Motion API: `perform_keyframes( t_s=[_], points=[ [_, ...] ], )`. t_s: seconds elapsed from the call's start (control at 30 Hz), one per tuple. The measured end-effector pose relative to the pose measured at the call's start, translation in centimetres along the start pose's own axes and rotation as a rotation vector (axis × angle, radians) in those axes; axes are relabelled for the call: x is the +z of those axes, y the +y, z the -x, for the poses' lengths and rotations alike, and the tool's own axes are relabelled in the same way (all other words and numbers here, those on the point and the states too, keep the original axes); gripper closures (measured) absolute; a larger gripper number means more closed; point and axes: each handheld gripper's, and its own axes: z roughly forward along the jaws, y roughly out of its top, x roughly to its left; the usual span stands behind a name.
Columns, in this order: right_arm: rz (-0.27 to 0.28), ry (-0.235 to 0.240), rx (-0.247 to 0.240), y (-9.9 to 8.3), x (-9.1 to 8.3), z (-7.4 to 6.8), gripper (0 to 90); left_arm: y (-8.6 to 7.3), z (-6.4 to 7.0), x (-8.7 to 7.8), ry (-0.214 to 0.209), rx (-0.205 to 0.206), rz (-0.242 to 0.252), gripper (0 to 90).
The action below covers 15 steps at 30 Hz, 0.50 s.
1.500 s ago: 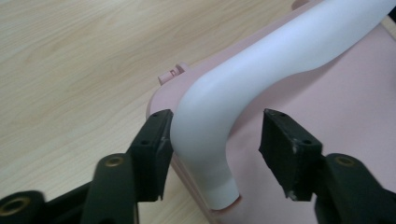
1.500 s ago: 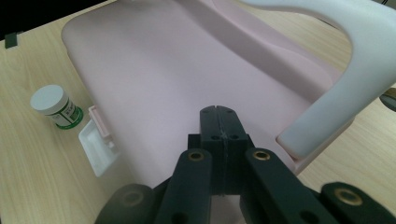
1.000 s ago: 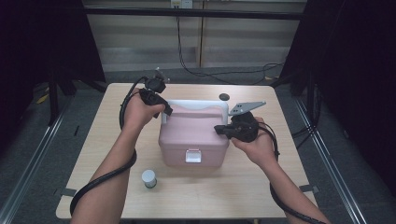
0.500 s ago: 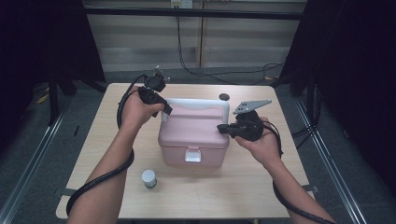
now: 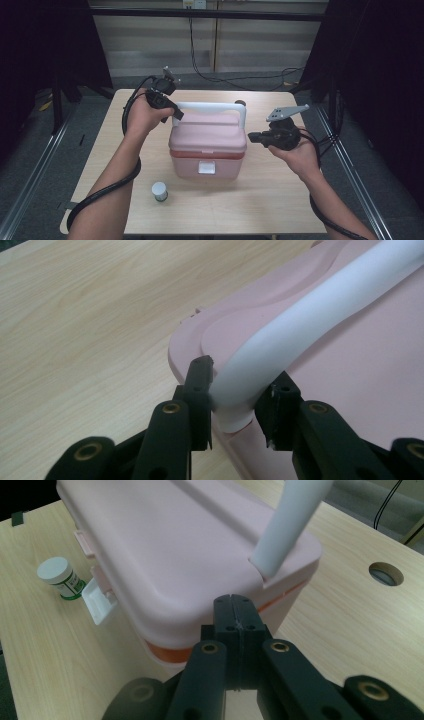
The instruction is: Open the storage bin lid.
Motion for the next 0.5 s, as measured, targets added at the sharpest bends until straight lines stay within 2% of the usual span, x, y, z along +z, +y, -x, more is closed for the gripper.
perform_keyframes(
  t_s=[0.2, 0.4, 0.5],
  points=[
    [-0.012, 0.005, 0.02, -1.0, 0.2, 0.5, 90.0, 0.1, 0.0, -0.4, -0.004, -0.001, 0.014, 69.5],
    [-0.013, 0.032, 0.039, -1.4, 0.9, 0.4, 90.0, 0.1, 0.0, -0.4, -0.005, -0.007, 0.017, 69.5],
    [-0.018, 0.03, 0.04, -1.5, 1.3, 0.3, 90.0, 0.0, -0.2, -0.4, -0.005, 0.003, 0.008, 69.4]
  ],
)
